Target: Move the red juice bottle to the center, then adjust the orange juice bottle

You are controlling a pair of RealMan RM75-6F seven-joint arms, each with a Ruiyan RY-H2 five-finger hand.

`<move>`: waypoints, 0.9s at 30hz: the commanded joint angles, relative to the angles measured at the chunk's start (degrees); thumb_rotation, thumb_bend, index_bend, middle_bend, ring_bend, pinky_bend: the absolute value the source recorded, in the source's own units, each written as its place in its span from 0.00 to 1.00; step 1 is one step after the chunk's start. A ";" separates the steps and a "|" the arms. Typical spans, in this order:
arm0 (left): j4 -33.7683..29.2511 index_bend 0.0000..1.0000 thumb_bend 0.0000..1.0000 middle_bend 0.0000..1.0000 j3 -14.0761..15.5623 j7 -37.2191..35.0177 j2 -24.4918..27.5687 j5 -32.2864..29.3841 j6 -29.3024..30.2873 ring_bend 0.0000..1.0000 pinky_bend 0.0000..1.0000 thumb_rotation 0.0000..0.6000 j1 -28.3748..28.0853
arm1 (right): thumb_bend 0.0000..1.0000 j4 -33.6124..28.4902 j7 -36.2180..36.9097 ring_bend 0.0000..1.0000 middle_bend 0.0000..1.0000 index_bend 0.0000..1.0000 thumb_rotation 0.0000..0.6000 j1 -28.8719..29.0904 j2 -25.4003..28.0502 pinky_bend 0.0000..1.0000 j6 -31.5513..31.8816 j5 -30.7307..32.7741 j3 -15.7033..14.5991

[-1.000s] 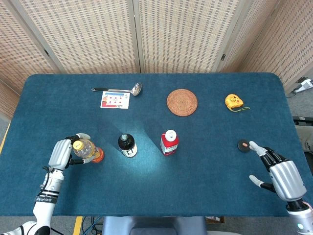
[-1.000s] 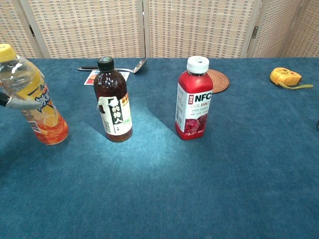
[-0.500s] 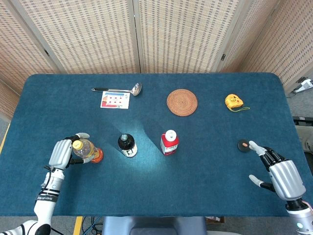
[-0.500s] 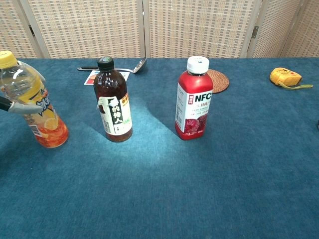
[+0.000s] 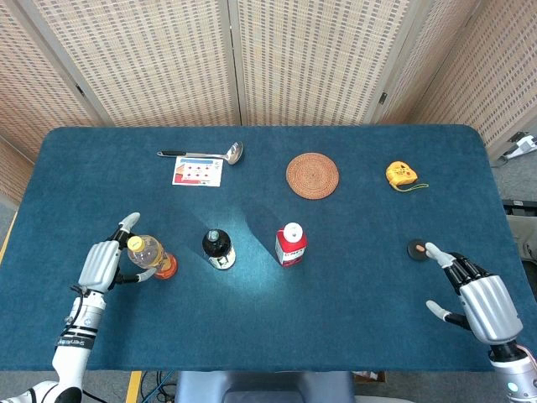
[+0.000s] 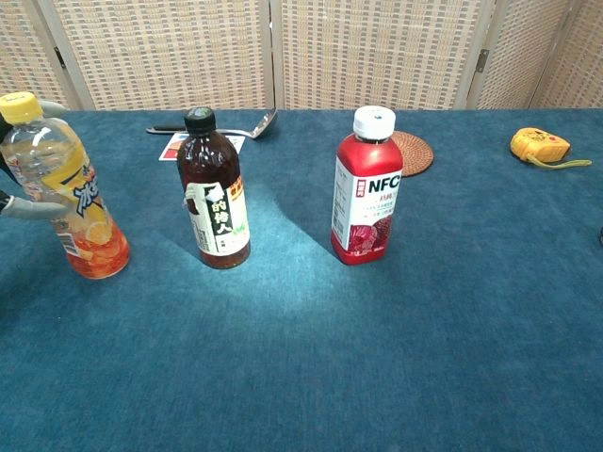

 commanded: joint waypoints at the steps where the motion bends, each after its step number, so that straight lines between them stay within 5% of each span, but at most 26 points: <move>1: -0.90 0.00 0.05 0.06 0.39 1.00 0.87 -0.12 0.41 0.25 0.35 1.00 0.46 | 0.00 0.01 -0.19 0.24 0.28 0.12 1.00 -0.02 -0.05 0.55 -0.15 0.30 0.12; 17: -8.60 0.01 0.04 0.06 6.40 13.85 10.78 1.85 7.31 0.18 0.35 1.00 6.81 | 0.00 -2.04 -5.70 0.24 0.28 0.12 1.00 -0.32 0.70 0.55 -4.03 7.29 1.96; 27: -9.00 0.08 0.04 0.08 12.26 15.01 14.39 11.31 16.21 0.17 0.35 1.00 13.49 | 0.00 -3.07 -9.56 0.24 0.30 0.12 1.00 0.50 1.47 0.55 -9.46 16.33 4.46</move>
